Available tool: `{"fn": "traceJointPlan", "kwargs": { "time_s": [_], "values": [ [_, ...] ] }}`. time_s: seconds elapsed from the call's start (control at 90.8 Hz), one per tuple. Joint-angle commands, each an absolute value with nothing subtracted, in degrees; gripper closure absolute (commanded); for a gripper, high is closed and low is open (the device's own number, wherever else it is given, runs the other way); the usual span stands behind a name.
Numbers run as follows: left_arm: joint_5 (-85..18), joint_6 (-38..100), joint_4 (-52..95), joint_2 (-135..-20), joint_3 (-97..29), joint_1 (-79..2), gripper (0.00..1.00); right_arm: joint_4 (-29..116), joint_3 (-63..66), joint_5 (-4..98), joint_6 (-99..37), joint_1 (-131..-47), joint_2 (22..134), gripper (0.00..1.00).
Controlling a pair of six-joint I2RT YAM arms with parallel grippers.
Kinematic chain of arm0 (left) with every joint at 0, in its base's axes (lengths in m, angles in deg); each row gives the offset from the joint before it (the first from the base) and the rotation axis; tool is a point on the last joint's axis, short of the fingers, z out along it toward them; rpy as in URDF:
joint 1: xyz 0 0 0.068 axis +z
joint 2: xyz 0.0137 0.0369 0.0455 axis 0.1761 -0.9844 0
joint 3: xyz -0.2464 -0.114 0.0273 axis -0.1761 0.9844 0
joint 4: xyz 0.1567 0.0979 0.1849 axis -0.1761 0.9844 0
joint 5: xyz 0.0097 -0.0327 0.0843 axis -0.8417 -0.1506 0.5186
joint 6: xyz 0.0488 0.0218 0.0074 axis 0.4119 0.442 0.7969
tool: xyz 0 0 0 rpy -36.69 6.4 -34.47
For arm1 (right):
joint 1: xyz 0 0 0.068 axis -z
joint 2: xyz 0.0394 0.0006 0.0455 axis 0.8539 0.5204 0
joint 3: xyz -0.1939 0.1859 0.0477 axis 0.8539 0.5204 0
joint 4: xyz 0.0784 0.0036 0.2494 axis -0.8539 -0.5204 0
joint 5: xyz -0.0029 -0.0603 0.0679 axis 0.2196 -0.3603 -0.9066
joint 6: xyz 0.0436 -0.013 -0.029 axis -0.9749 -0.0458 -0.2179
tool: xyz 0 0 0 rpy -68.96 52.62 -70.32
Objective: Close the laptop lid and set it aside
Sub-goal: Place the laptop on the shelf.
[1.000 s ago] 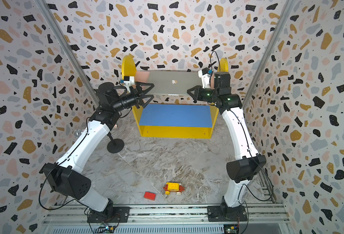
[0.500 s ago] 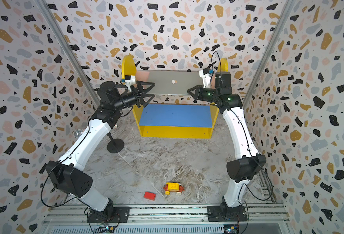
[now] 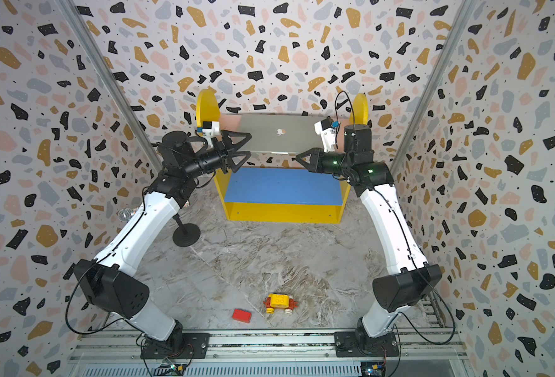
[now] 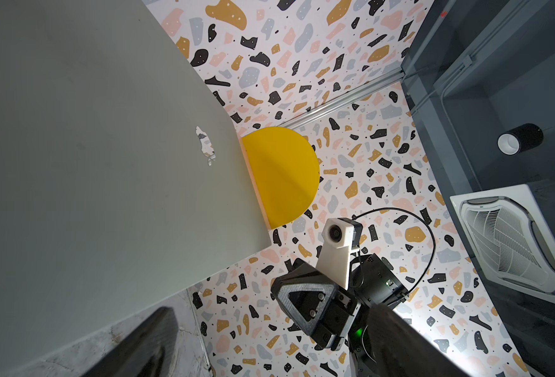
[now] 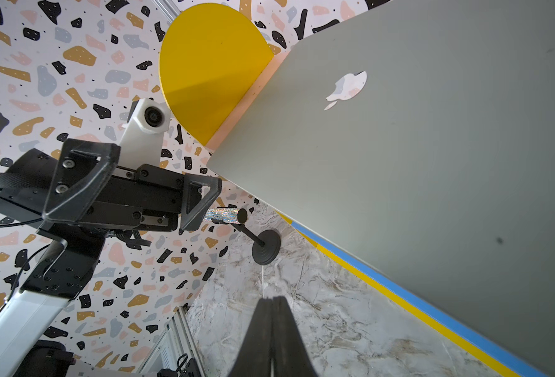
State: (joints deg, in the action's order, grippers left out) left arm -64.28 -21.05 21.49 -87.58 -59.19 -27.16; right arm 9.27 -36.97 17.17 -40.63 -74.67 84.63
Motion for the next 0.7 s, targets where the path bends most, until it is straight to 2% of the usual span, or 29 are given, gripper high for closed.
{"fn": "traceJointPlan", "kwargs": {
  "time_s": [0.0,0.694],
  "values": [
    [-64.5,-20.8,18.4,-86.5,-61.1,-27.4,0.06,9.9,-38.2,17.5,-39.5,-74.6,84.1,0.91],
    [-64.9,-20.6,18.9,-88.7,-63.0,-27.4,0.06,8.1,-44.9,18.6,-39.3,-74.0,91.4,0.92]
  ]
}}
